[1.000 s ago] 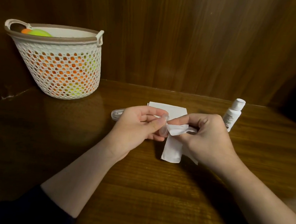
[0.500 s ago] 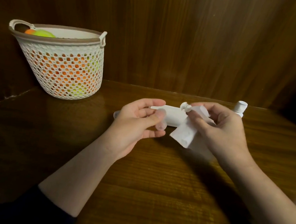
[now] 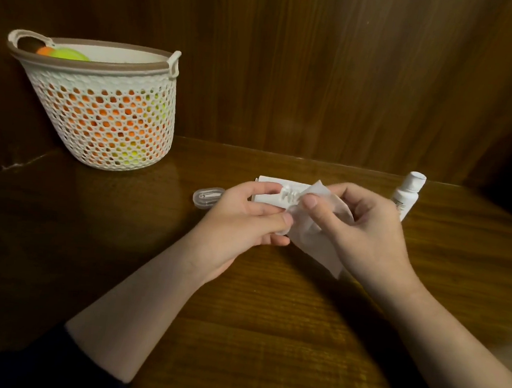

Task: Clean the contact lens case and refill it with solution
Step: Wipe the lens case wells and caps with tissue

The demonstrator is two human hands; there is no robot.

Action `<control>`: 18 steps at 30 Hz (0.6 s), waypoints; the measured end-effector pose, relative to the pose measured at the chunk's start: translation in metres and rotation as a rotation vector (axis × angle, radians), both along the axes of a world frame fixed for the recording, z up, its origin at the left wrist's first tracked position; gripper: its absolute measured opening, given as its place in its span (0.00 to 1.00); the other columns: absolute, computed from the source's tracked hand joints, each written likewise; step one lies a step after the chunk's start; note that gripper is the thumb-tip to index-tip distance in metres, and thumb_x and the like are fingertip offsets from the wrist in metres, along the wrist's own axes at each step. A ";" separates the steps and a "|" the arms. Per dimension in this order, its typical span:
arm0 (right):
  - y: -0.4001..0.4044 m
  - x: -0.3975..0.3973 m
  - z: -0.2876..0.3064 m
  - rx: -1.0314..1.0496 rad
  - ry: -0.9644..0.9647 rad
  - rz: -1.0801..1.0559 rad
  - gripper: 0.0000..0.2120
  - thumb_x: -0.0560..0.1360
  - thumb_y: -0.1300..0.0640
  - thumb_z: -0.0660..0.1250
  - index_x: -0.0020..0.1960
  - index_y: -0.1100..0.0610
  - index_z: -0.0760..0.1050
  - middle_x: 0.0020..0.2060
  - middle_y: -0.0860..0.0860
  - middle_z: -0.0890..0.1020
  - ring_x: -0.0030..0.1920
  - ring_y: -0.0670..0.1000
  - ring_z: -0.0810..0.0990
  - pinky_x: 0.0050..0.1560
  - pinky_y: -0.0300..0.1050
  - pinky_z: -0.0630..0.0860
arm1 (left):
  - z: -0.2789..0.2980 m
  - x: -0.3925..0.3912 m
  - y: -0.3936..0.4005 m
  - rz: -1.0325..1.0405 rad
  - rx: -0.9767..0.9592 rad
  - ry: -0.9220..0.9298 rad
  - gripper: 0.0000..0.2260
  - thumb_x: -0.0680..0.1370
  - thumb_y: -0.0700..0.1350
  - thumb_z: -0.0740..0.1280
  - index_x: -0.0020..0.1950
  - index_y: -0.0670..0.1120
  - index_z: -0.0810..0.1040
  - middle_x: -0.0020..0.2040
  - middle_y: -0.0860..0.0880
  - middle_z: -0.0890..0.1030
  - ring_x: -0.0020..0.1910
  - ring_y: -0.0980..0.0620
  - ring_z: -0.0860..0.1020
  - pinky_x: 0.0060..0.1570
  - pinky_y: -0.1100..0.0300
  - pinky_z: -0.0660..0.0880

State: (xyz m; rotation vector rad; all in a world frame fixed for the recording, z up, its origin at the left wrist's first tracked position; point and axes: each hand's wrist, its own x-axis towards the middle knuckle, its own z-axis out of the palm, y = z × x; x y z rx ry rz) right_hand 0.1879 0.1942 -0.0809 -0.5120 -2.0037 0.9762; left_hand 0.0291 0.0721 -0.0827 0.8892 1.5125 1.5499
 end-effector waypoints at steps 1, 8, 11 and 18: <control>0.000 0.000 0.001 -0.015 0.007 -0.007 0.07 0.79 0.44 0.75 0.50 0.46 0.86 0.46 0.38 0.88 0.50 0.40 0.86 0.44 0.31 0.80 | 0.001 0.000 0.000 0.024 -0.002 0.006 0.25 0.77 0.41 0.78 0.72 0.52 0.76 0.58 0.46 0.88 0.51 0.47 0.89 0.60 0.47 0.84; 0.002 0.002 0.003 -0.240 0.016 0.046 0.05 0.78 0.47 0.75 0.50 0.48 0.86 0.45 0.42 0.89 0.45 0.41 0.87 0.37 0.30 0.79 | 0.005 -0.006 -0.002 0.178 -0.005 0.107 0.23 0.77 0.47 0.79 0.70 0.57 0.78 0.58 0.53 0.88 0.50 0.56 0.88 0.59 0.51 0.84; 0.000 0.000 0.000 -0.291 -0.011 0.094 0.06 0.76 0.48 0.78 0.51 0.48 0.87 0.47 0.43 0.89 0.47 0.43 0.88 0.42 0.35 0.82 | 0.004 -0.004 -0.003 0.116 -0.008 0.103 0.22 0.79 0.41 0.77 0.71 0.55 0.78 0.57 0.52 0.88 0.51 0.55 0.88 0.58 0.53 0.84; -0.001 0.000 -0.001 -0.271 -0.068 0.042 0.10 0.74 0.45 0.79 0.52 0.48 0.85 0.48 0.44 0.89 0.48 0.46 0.89 0.44 0.43 0.87 | 0.003 0.001 -0.005 0.010 0.037 0.133 0.19 0.79 0.36 0.76 0.68 0.51 0.82 0.58 0.51 0.88 0.54 0.54 0.88 0.52 0.59 0.85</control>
